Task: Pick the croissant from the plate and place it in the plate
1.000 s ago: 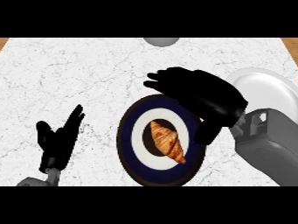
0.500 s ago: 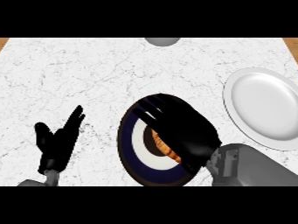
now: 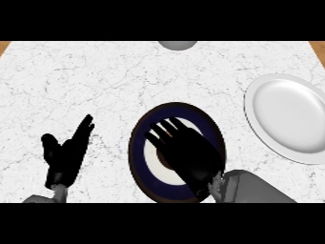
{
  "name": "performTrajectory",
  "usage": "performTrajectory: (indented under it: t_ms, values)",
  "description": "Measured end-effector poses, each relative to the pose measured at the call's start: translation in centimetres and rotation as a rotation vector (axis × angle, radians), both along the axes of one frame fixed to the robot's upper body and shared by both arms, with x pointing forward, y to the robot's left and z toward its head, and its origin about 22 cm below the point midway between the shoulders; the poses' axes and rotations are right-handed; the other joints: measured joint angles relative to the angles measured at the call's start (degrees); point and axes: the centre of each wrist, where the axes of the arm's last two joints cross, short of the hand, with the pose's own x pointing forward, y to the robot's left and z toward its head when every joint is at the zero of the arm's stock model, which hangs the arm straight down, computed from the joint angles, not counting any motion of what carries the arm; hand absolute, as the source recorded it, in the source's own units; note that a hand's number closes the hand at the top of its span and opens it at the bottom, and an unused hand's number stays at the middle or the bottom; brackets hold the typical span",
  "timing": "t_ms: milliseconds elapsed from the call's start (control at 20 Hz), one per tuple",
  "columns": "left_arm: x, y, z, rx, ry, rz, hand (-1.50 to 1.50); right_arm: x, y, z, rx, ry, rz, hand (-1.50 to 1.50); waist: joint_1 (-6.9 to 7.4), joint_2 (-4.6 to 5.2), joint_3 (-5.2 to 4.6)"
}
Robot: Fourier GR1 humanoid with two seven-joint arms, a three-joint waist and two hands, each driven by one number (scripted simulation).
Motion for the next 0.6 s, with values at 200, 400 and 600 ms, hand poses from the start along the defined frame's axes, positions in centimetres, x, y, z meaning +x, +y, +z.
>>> performTrajectory:
  t_ms: [200, 400, 600]
  values:
    - [-0.3, 0.4, 0.1, -0.003, -0.004, 0.002, 0.00, -0.4, 0.0, -1.3, -0.014, 0.009, -0.002, -1.50, 0.02, 0.01, -0.02]
    - [-0.1, 0.2, -0.1, -0.005, -0.006, -0.001, 0.00, -0.3, 0.8, -2.1, -0.048, -0.037, -0.014, -1.50, 0.06, -0.01, 0.01]
    - [0.0, 0.0, 0.2, -0.009, 0.001, 0.000, 0.00, 1.1, 0.6, -2.5, -0.084, -0.078, -0.039, -1.50, 0.13, 0.04, 0.00]
